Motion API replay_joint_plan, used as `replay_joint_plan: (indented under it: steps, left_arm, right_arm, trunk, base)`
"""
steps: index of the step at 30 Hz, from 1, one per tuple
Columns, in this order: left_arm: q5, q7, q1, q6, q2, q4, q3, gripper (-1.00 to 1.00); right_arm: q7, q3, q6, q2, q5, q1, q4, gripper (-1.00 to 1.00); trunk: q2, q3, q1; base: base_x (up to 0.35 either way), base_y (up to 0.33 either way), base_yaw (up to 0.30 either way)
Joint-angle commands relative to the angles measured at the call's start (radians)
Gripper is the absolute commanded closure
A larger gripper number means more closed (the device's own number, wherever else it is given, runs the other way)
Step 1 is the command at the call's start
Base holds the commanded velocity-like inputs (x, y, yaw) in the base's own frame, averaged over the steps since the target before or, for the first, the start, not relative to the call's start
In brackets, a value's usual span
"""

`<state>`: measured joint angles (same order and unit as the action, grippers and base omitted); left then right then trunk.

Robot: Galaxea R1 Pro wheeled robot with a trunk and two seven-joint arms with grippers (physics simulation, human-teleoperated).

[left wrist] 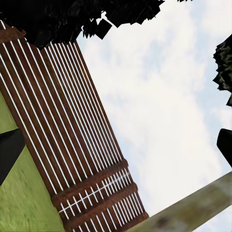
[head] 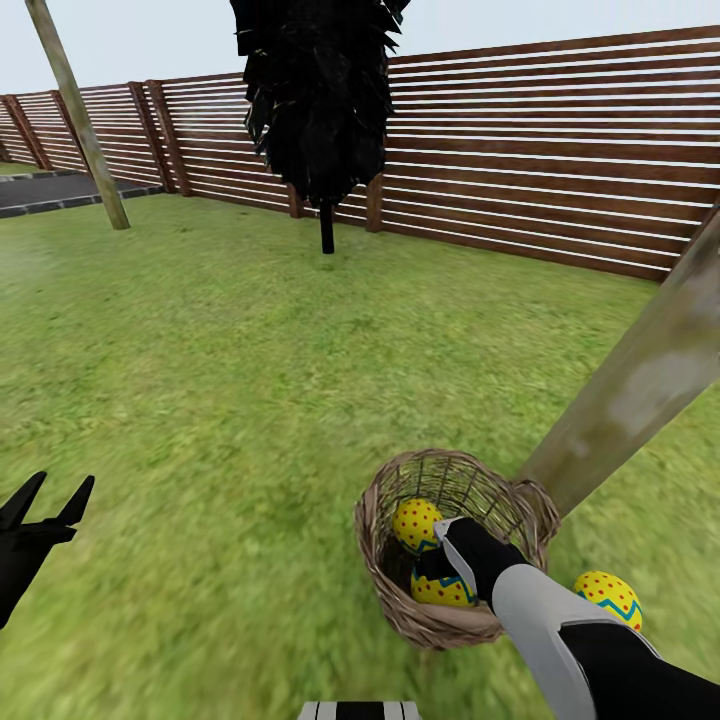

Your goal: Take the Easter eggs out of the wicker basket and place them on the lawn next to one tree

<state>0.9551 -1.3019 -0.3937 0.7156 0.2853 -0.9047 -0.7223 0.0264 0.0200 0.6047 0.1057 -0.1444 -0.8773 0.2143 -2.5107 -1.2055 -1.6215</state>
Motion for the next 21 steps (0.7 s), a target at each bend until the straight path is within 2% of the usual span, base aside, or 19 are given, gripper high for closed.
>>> replay_joint_plan:
  steps: [1,6,10,15,21]
  left_arm:
    - [0.002,-0.002,-0.001,0.010,0.000,0.000,-0.001,-1.00]
    - [0.002,-0.002,-0.001,0.010,0.000,0.001,-0.002,-1.00]
    - [0.002,-0.002,-0.001,0.010,0.000,0.001,-0.002,-1.00]
    - [0.002,-0.002,-0.001,0.010,0.000,0.000,-0.001,-1.00]
    - [0.002,-0.002,-0.001,0.010,0.000,0.001,-0.002,-1.00]
  right_arm:
    - [0.003,0.002,0.006,0.000,-0.007,0.000,0.002,1.00]
    - [0.003,0.002,0.006,0.000,-0.007,0.000,0.002,1.00]
    - [0.003,0.002,0.006,0.000,-0.007,0.000,0.002,1.00]
    - [0.003,0.002,0.006,0.000,-0.007,0.000,0.002,1.00]
    - [0.003,0.002,0.006,0.000,-0.007,0.000,0.001,1.00]
  trunk:
    - [0.000,0.003,0.001]
    - [0.000,0.003,0.001]
    - [0.001,0.019,0.002]
    - [0.001,0.019,0.002]
    - [0.002,0.042,0.005]
  base:
    - [0.000,0.000,0.000]
    - [0.000,0.000,0.000]
    - [0.000,0.000,0.000]
    - [0.000,0.000,0.000]
    - [0.000,0.000,0.000]
